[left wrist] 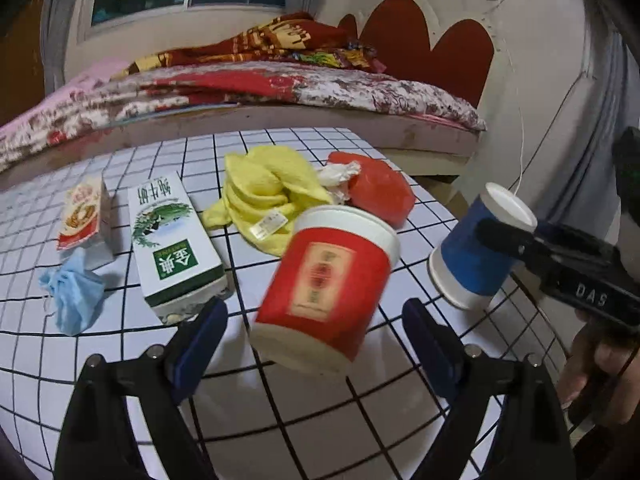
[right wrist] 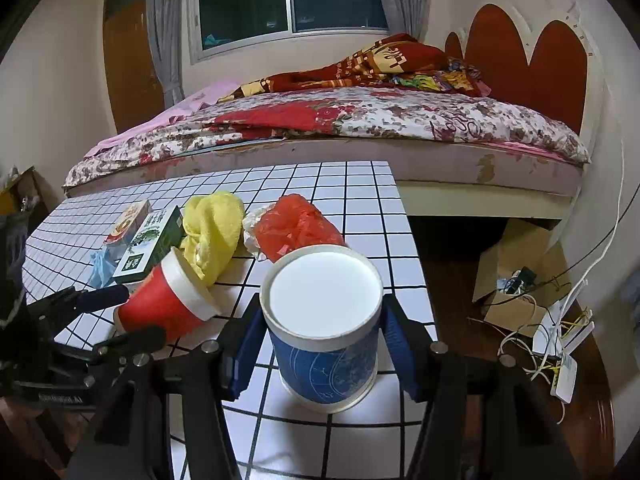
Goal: Collect trash
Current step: 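Grasp the red paper cup with the left tool while the right tool grasps the blue cup, then carry both cups over the black bin and open both tools to drop them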
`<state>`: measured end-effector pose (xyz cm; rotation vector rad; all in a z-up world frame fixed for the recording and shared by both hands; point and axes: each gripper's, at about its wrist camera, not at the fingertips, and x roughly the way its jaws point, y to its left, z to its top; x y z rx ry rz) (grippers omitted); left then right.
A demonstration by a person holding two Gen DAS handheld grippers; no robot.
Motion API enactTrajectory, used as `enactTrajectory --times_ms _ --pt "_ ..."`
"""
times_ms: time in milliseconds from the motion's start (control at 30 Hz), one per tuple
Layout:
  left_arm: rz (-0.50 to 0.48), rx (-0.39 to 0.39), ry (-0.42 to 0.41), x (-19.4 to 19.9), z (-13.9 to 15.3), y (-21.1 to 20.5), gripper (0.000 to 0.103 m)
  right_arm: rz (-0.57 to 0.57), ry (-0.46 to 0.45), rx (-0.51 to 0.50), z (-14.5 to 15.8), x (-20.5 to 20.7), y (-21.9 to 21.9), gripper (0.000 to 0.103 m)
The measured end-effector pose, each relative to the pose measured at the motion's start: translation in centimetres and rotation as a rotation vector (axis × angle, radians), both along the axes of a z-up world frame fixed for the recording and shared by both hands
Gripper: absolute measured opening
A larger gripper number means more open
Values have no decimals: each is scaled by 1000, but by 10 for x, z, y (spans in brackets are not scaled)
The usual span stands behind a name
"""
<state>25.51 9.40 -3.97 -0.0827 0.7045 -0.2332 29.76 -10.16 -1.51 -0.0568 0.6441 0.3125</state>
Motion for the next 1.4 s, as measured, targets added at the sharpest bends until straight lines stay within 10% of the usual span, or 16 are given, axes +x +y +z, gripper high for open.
enactTrajectory --times_ms 300,400,533,1400 --pt "-22 88 34 25 -5 -14 88 -5 4 -15 -3 -4 -4 59" --pt "-29 89 45 32 -6 -16 63 -4 4 -20 -4 -3 -4 59" --pt "-13 46 43 29 -6 -14 57 8 8 -27 -4 -1 -4 59" --pt "48 62 -99 -85 29 -36 56 23 -112 -29 34 -95 -25 57"
